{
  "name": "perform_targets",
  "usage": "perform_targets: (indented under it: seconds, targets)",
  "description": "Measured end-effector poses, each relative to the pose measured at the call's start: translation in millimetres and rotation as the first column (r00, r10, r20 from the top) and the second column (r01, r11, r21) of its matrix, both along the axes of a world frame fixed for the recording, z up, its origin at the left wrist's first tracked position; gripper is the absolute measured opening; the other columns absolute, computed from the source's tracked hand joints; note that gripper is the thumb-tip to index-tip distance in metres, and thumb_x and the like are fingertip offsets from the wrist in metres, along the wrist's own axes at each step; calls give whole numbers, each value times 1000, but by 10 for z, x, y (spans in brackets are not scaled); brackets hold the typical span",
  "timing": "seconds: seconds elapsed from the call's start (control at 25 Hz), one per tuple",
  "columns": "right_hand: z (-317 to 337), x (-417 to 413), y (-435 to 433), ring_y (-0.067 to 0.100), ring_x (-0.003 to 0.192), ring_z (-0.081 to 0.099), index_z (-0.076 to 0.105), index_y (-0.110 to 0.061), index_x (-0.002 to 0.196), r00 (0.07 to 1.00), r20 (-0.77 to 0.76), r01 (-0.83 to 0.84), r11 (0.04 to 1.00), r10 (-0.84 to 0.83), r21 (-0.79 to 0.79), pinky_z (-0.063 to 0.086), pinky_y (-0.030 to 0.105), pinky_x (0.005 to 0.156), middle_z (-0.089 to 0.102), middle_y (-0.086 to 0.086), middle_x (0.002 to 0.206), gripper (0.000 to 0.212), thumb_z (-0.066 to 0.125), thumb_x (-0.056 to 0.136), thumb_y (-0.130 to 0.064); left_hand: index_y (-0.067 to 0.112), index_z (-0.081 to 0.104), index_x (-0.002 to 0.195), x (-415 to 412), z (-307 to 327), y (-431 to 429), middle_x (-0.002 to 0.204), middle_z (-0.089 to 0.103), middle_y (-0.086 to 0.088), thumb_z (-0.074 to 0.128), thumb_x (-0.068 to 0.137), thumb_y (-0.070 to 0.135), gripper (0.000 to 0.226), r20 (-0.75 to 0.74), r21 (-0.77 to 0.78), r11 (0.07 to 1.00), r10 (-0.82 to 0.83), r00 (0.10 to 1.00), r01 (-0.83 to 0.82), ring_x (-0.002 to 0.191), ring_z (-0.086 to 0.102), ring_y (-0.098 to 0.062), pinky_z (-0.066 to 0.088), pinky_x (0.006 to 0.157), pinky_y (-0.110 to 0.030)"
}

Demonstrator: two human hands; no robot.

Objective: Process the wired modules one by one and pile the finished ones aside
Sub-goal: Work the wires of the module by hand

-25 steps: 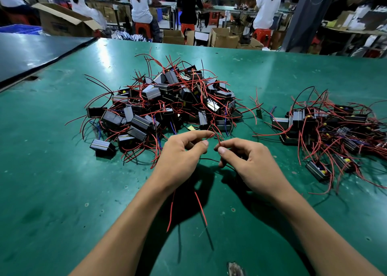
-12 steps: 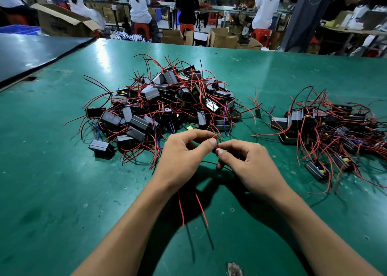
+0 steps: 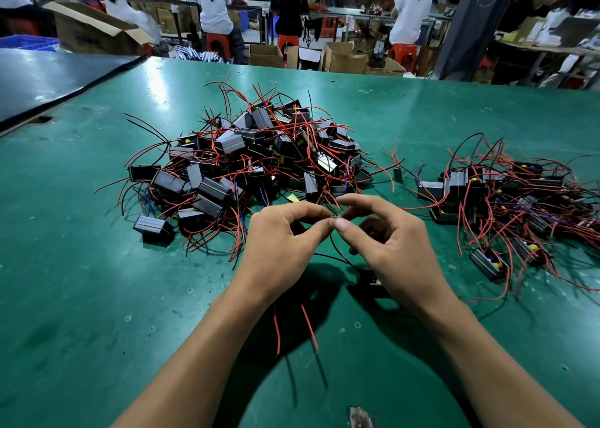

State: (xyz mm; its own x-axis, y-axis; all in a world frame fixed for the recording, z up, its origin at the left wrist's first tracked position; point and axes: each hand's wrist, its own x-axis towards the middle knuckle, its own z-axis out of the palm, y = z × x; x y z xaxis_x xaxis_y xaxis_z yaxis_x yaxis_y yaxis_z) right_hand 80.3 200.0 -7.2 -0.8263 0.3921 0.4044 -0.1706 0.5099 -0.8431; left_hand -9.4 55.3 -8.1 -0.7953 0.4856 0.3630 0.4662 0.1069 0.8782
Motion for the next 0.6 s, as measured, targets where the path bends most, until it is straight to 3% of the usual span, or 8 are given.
perform_targets:
  seconds: [0.12, 0.28, 0.4, 0.52, 0.6]
  targets:
    - [16, -10, -21, 23, 58, 61, 75, -28, 97, 999, -35, 22, 999, -21, 34, 52, 30, 58, 72, -11, 80, 13, 77, 87, -19, 19, 79, 89, 26, 12, -16, 70, 72, 8, 76, 84, 22, 6, -56, -35, 999, -11, 998, 9, 55, 56, -6, 48, 54, -26]
    - [19, -9, -3, 18, 56, 58, 73, -22, 80, 998, -1, 55, 998, -55, 11, 49, 31, 58, 67, -8, 67, 9, 76, 88, -21, 17, 79, 88, 40, 18, -11, 73, 73, 8, 77, 84, 17, 5, -95, -38, 999, -1, 995, -2, 62, 63, -12, 53, 60, -32]
    - [6, -27, -36, 10, 54, 51, 70, -18, 71, 996, 49, 73, 995, -70, -74, 44, 26, 55, 62, -5, 60, 18, 74, 89, -20, 16, 80, 87, 60, 20, -6, 72, 73, 9, 78, 83, 16, 5, -130, -32, 999, 1, 992, -5, 61, 63, -14, 52, 61, -36]
    - [-14, -61, -55, 14, 53, 48, 69, -16, 68, 989, 126, 105, 967, -77, -234, 40, 31, 56, 58, -2, 57, 19, 71, 87, -20, 15, 80, 90, 66, 8, -15, 75, 74, 9, 78, 82, 16, 7, -174, -57, 998, -15, 985, 5, 63, 65, -13, 53, 62, -34]
    - [-19, -63, -54, 15, 54, 50, 68, -19, 71, 990, 121, 98, 965, -70, -241, 41, 33, 57, 59, -3, 60, 14, 71, 85, -21, 15, 79, 91, 62, 6, -16, 75, 73, 10, 78, 83, 16, 8, -180, -64, 998, -25, 983, 13, 64, 65, -12, 54, 62, -32]
